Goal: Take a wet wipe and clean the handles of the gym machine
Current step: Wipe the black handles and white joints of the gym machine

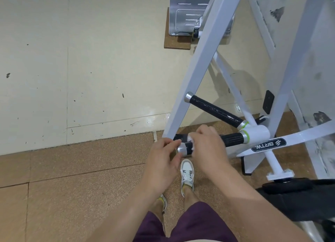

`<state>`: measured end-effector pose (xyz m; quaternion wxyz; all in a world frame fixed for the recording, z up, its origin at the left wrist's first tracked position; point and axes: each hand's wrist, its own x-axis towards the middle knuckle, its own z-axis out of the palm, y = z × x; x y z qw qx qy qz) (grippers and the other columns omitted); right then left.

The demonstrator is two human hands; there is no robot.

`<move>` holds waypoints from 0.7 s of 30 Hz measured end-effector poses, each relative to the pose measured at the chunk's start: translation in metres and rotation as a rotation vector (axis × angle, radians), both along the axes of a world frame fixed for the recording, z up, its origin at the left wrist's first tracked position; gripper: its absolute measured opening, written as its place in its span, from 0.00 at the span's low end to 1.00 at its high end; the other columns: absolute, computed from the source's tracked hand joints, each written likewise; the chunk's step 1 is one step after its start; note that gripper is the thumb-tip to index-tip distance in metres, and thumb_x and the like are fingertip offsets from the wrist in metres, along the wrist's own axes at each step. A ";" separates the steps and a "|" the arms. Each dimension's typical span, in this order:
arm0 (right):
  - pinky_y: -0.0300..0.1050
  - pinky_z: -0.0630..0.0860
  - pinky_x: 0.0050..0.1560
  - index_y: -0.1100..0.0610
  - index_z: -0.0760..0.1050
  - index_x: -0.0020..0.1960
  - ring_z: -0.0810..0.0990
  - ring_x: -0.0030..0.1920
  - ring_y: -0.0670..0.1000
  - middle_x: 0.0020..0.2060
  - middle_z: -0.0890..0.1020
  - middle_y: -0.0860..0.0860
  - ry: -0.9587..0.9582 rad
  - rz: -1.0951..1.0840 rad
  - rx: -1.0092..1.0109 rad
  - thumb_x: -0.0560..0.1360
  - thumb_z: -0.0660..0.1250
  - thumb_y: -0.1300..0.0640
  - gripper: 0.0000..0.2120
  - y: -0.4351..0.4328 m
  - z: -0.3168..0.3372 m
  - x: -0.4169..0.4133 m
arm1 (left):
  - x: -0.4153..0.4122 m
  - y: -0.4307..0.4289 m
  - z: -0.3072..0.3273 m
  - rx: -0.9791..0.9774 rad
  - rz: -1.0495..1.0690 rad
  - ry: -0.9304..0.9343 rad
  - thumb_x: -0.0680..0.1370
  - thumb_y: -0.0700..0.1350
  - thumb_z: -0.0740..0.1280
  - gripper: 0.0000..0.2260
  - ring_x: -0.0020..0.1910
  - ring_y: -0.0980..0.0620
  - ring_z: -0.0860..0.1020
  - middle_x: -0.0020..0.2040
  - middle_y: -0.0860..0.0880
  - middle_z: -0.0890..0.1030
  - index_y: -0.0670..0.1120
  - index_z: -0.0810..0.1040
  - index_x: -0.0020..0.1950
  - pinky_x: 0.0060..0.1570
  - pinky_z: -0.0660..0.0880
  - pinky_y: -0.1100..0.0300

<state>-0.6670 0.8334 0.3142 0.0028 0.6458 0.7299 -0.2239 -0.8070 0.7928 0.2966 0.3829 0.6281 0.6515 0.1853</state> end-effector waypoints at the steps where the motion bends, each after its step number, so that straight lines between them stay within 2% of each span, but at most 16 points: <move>1: 0.41 0.63 0.43 0.57 0.79 0.49 0.67 0.46 0.51 0.43 0.70 0.50 -0.027 -0.049 -0.008 0.70 0.67 0.64 0.09 0.004 0.000 0.008 | 0.000 -0.001 0.000 -0.009 -0.003 -0.001 0.77 0.47 0.66 0.17 0.55 0.55 0.72 0.55 0.54 0.73 0.50 0.74 0.66 0.55 0.74 0.55; 3: 0.41 0.64 0.42 0.56 0.80 0.50 0.68 0.44 0.51 0.42 0.69 0.49 -0.018 -0.115 -0.032 0.72 0.65 0.65 0.10 0.006 0.002 0.016 | -0.001 -0.003 0.001 -0.030 -0.004 -0.002 0.78 0.48 0.65 0.18 0.57 0.55 0.71 0.56 0.55 0.73 0.51 0.74 0.67 0.56 0.74 0.54; 6: 0.45 0.71 0.45 0.58 0.80 0.53 0.74 0.45 0.53 0.44 0.75 0.52 0.154 -0.127 -0.041 0.75 0.64 0.64 0.10 -0.007 0.003 0.006 | 0.000 -0.004 0.004 -0.011 -0.004 0.012 0.77 0.49 0.65 0.17 0.58 0.55 0.70 0.57 0.55 0.73 0.52 0.74 0.66 0.57 0.73 0.55; 9: 0.40 0.72 0.47 0.57 0.81 0.55 0.77 0.46 0.50 0.44 0.79 0.50 0.316 -0.204 -0.014 0.75 0.65 0.63 0.11 -0.017 -0.001 0.010 | 0.003 -0.006 0.008 0.018 -0.045 0.061 0.76 0.50 0.66 0.17 0.60 0.56 0.67 0.59 0.56 0.71 0.53 0.74 0.66 0.59 0.66 0.65; 12: 0.38 0.75 0.41 0.51 0.83 0.48 0.82 0.41 0.44 0.40 0.85 0.47 0.798 -0.541 -0.261 0.76 0.65 0.62 0.10 -0.016 0.011 0.023 | 0.008 -0.002 0.015 0.029 -0.049 0.034 0.75 0.50 0.68 0.18 0.58 0.62 0.63 0.59 0.58 0.72 0.54 0.75 0.64 0.57 0.53 0.78; 14: 0.37 0.76 0.37 0.52 0.83 0.47 0.83 0.39 0.45 0.39 0.86 0.50 1.006 -0.656 -0.365 0.76 0.65 0.65 0.11 -0.019 0.017 0.025 | 0.012 0.002 0.022 0.015 -0.007 -0.069 0.74 0.47 0.69 0.14 0.51 0.66 0.68 0.51 0.61 0.77 0.56 0.79 0.59 0.52 0.57 0.80; 16: 0.35 0.74 0.35 0.54 0.82 0.48 0.82 0.37 0.44 0.39 0.86 0.50 1.001 -0.682 -0.354 0.75 0.64 0.68 0.11 -0.023 0.015 0.025 | 0.013 0.008 0.030 -0.077 0.092 -0.232 0.74 0.44 0.70 0.09 0.43 0.65 0.75 0.41 0.63 0.81 0.59 0.82 0.49 0.45 0.66 0.77; 18: 0.34 0.74 0.36 0.54 0.81 0.48 0.80 0.37 0.43 0.39 0.85 0.50 0.957 -0.697 -0.311 0.74 0.65 0.69 0.13 -0.026 0.011 0.026 | 0.010 0.013 0.035 -0.215 0.183 -0.399 0.74 0.43 0.70 0.07 0.35 0.64 0.77 0.35 0.61 0.82 0.56 0.82 0.42 0.39 0.71 0.72; 21: 0.38 0.77 0.39 0.51 0.80 0.49 0.80 0.38 0.45 0.41 0.84 0.51 0.923 -0.688 -0.285 0.74 0.63 0.70 0.16 -0.032 0.010 0.027 | 0.009 0.019 0.034 -0.326 0.268 -0.548 0.75 0.41 0.69 0.03 0.33 0.54 0.77 0.36 0.46 0.82 0.47 0.82 0.43 0.39 0.74 0.57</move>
